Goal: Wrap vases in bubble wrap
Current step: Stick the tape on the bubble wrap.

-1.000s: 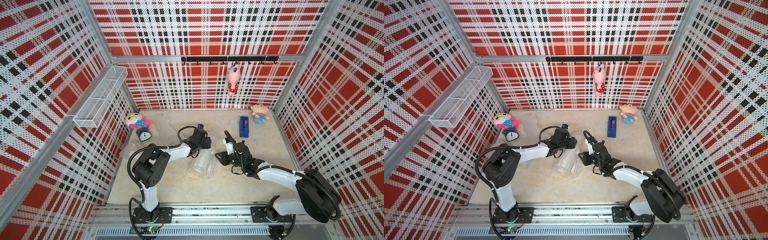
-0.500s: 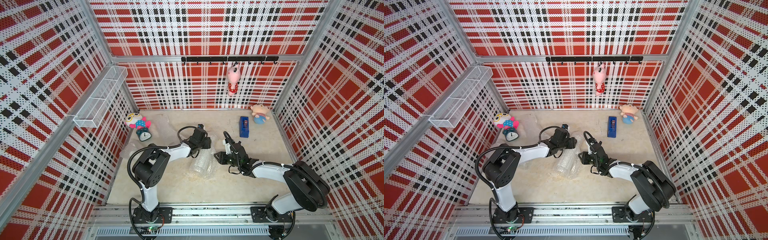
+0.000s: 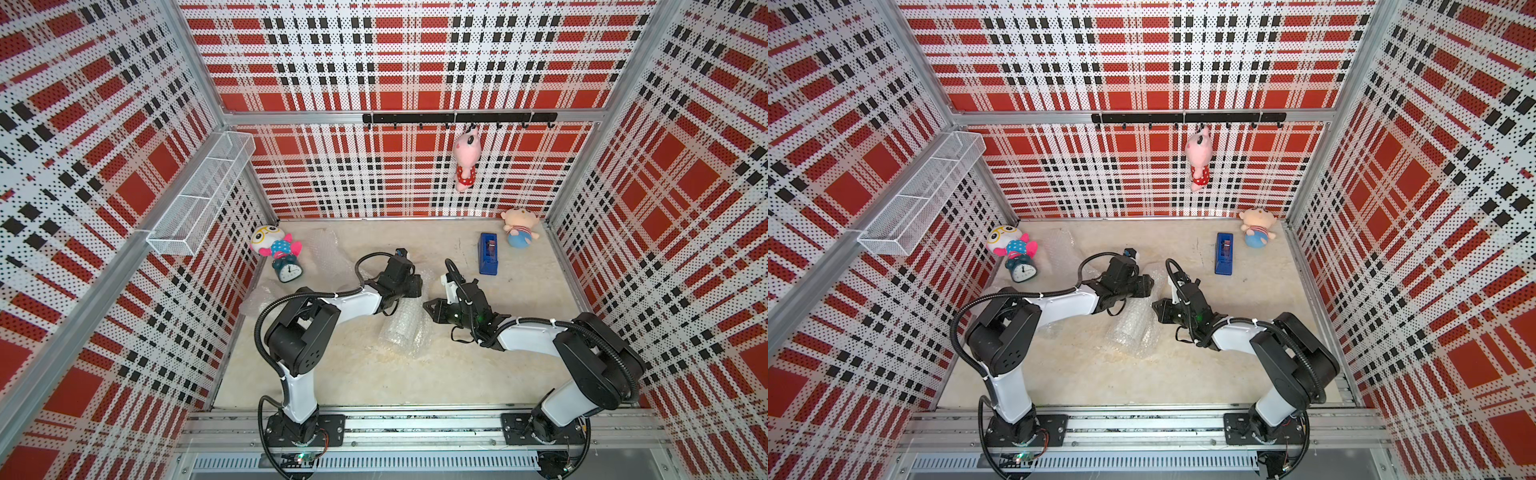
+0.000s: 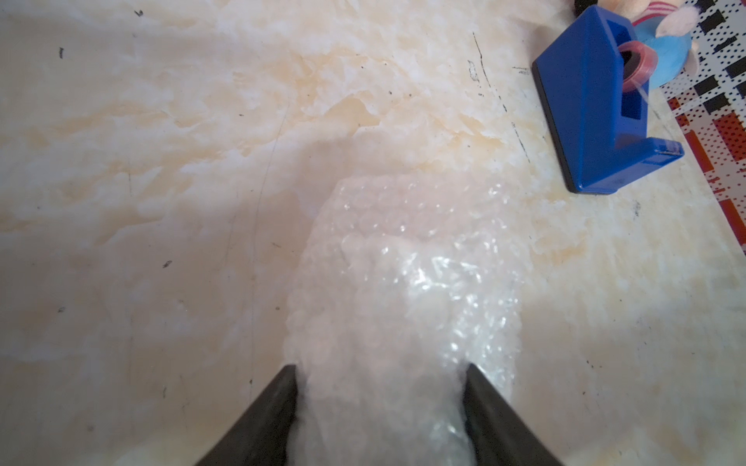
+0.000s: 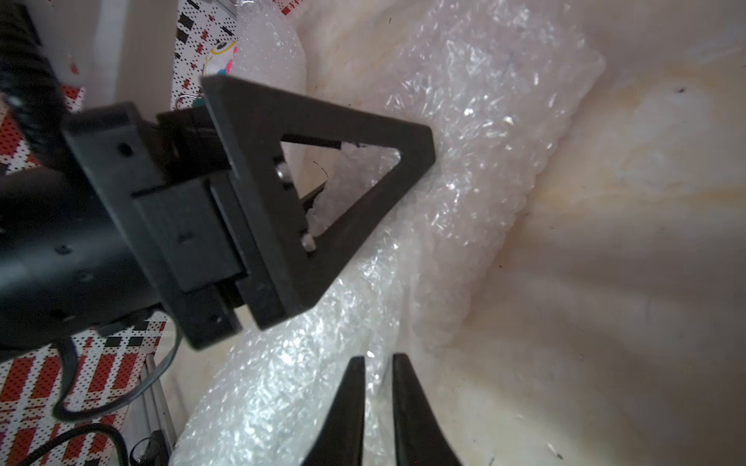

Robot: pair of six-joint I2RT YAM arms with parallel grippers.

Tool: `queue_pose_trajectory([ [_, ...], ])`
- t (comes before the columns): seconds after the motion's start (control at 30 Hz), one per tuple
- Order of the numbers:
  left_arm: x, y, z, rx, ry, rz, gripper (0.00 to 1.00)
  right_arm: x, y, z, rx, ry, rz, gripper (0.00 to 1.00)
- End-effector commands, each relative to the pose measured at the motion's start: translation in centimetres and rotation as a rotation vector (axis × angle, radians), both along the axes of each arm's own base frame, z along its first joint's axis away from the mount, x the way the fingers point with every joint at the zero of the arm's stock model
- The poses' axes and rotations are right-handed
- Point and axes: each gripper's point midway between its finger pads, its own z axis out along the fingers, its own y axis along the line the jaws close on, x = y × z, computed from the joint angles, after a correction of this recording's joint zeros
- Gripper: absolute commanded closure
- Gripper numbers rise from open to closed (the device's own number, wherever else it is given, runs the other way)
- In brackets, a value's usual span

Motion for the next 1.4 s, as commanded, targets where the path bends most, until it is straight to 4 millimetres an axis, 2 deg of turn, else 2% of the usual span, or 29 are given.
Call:
queue_pose_trajectory([
  [0.0,-1.3,0.7,-2.3,0.052,0.064,-0.005,0.37,0.8,1.0,1.3,0.053,-0.027,0.0,0.72],
  [0.27,-1.3,0.6,-2.2,0.044,0.063,-0.009,0.37,1.5,1.5,0.3,0.05,-0.009,-0.006,0.64],
  [0.43,-1.4,0.5,-2.1,0.041,0.063,-0.011,0.37,1.8,2.1,0.6,0.06,-0.017,0.0,0.5],
  [0.57,-1.4,0.5,-2.0,0.038,0.063,-0.009,0.37,2.0,2.0,0.1,0.045,-0.008,-0.015,0.41],
  [0.77,-1.4,0.5,-1.8,0.035,0.06,-0.011,0.37,2.4,2.1,-0.6,0.045,0.009,-0.033,0.44],
  [1.03,-1.4,0.8,-2.0,0.038,0.062,-0.002,0.37,2.3,2.7,-0.2,0.083,-0.008,-0.031,0.24],
  [1.13,-1.3,0.9,-1.9,0.036,0.062,0.002,0.37,2.2,2.4,0.1,0.098,-0.02,-0.047,0.24],
  [1.23,-1.2,1.2,-1.9,0.038,0.06,0.011,0.37,2.1,2.0,0.7,0.089,-0.043,-0.054,0.28],
  [1.37,-1.2,1.7,-2.2,0.046,0.065,0.029,0.37,1.9,1.2,1.3,0.054,-0.063,-0.063,0.22],
])
